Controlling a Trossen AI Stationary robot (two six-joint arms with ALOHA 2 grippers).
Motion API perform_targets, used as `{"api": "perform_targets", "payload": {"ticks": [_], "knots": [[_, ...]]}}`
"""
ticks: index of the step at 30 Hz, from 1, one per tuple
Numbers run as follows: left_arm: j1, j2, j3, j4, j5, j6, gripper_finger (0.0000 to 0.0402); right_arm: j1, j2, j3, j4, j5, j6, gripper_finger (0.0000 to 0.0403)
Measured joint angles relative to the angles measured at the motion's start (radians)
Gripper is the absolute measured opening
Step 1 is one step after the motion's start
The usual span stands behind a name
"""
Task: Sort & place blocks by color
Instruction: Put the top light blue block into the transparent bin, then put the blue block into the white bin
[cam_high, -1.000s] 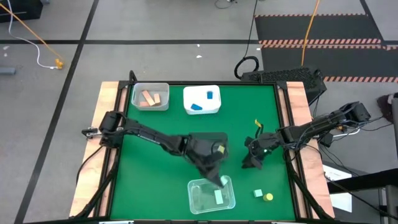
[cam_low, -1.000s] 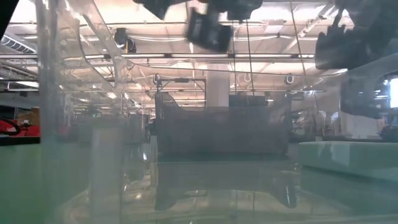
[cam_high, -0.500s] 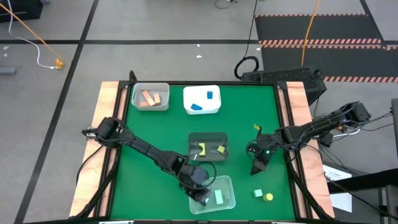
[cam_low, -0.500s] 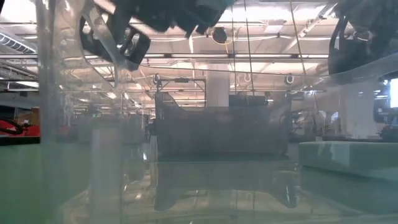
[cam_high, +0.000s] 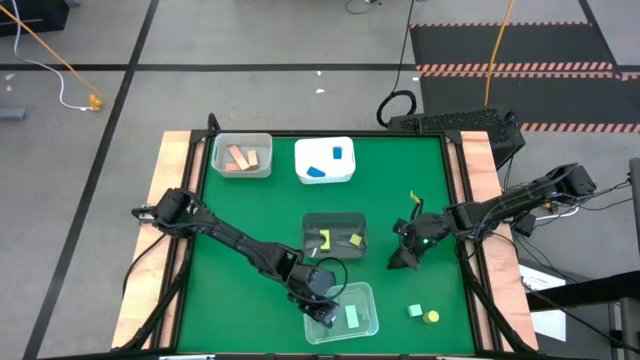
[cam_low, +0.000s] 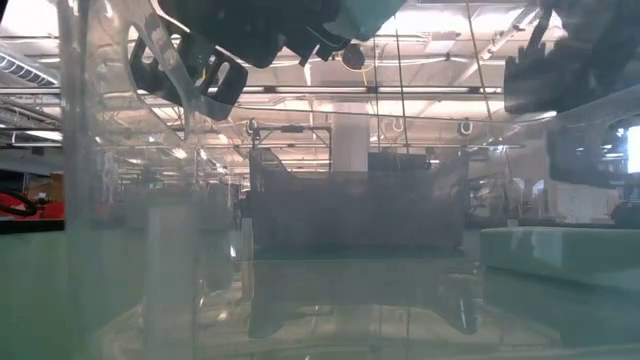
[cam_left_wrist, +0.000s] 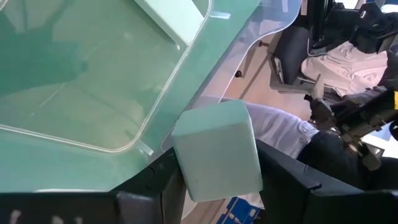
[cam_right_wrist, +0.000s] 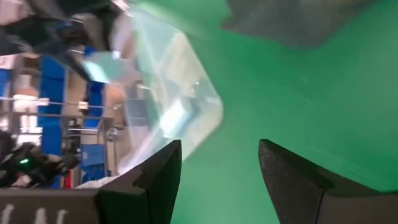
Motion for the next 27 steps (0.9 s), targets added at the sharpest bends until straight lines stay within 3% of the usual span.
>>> {"api": "perform_targets", "payload": {"ticks": [5, 9, 12, 16, 18, 20, 27], "knots": [[0.000, 0.000, 0.000, 0.015, -0.006, 0.001, 0.0205, -0.006, 0.000, 0.001, 0.062, 0.000, -0.084, 0.0203], [0.005, 0.000, 0.000, 0.070, -0.006, 0.004, 0.0237, -0.027, 0.000, 0.036, -0.015, -0.001, -0.186, 0.0203], [0.016, 0.000, 0.000, 0.147, -0.006, 0.008, 0.0255, -0.039, 0.000, 0.129, -0.235, 0.029, -0.339, 0.0203], [0.037, 0.000, 0.000, 0.251, -0.006, 0.010, 0.0269, -0.040, 0.000, 0.292, -0.644, 0.195, -0.582, 0.0203], [0.049, 0.000, 0.000, 0.287, -0.006, 0.010, 0.0270, -0.040, 0.000, 0.350, -0.812, 0.264, -0.630, 0.0203], [0.060, 0.000, 0.000, 0.301, -0.006, 0.010, 0.0270, -0.040, 0.000, 0.374, -0.927, 0.284, -0.590, 0.0203], [0.098, 0.000, 0.000, 0.302, -0.006, 0.007, 0.0271, -0.037, 0.018, 0.305, -1.088, 0.284, -0.010, 0.0203]]}}
